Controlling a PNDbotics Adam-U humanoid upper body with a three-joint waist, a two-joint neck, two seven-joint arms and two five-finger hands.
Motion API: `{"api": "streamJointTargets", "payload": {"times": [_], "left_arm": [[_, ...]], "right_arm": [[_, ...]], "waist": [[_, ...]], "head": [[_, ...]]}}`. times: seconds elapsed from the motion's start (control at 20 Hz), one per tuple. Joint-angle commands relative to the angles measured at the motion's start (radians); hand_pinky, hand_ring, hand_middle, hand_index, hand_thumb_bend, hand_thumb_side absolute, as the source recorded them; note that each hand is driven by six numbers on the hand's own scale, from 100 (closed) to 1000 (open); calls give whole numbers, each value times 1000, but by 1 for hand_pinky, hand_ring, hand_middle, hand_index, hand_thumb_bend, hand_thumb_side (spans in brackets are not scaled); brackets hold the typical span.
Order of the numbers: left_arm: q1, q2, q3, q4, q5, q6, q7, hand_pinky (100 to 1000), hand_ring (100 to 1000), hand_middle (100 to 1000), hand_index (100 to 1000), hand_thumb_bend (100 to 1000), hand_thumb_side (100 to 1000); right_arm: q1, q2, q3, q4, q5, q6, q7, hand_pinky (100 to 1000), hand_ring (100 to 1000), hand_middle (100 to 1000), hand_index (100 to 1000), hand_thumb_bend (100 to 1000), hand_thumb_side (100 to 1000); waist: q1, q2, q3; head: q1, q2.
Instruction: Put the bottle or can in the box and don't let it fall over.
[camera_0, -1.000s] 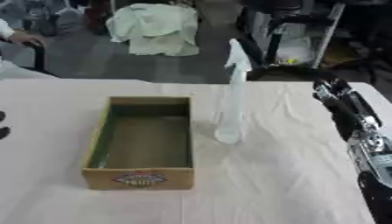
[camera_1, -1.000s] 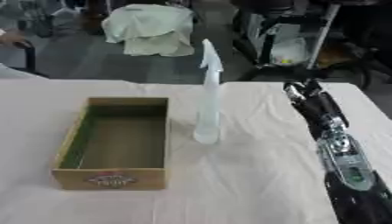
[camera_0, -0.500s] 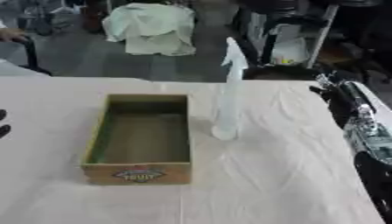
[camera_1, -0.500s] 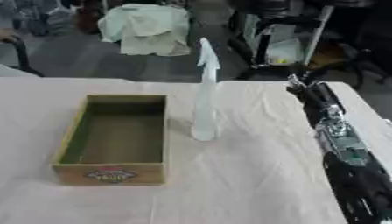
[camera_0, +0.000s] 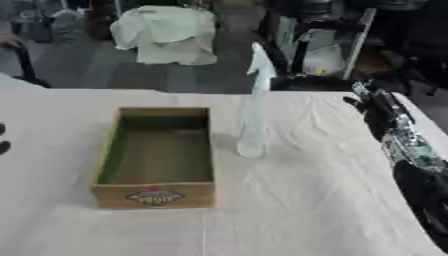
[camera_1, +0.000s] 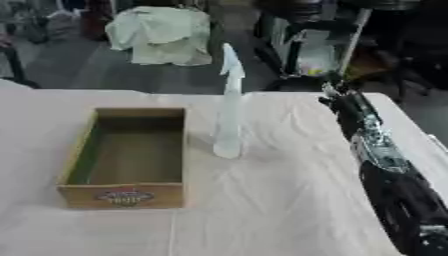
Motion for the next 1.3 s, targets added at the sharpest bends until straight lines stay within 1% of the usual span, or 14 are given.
{"api": "streamJointTargets", "payload": {"times": [0.05,0.3,0.65,0.8,1.0,1.3], "left_arm": [[-10,22,-1,-10,3,0,-3,1000,1000,1000,829,100,794],[-9,22,-1,-11,3,0,-4,1000,1000,1000,829,100,794],[-8,23,-2,-10,3,-1,-5,1000,1000,1000,829,100,795],[-9,22,-3,-10,3,-1,-6,1000,1000,1000,829,100,794],[-10,21,-3,-11,4,-1,-6,1000,1000,1000,829,100,795],[-11,19,-4,-12,3,-1,-7,1000,1000,1000,829,100,796]], "right_arm": [[-21,-38,5,-6,28,-18,24,942,1000,1000,1000,100,470],[-20,-29,8,-24,76,-14,63,950,1000,1000,1000,100,470],[-21,-14,13,-59,106,13,111,961,1000,1000,1000,100,470],[-21,-9,15,-72,118,26,120,964,1000,1000,1000,100,470],[-29,5,23,-89,157,52,125,969,1000,1000,1000,100,470],[-30,20,26,-107,170,80,127,971,1000,1000,1000,100,470]], "waist": [[3,-14,0],[3,-14,-2],[3,-14,-3],[3,-14,-3],[4,-13,-3],[6,-8,-2]], "head": [[-12,-13],[-17,-16],[-22,-18],[-21,-19],[-16,-17],[5,-1]]}}
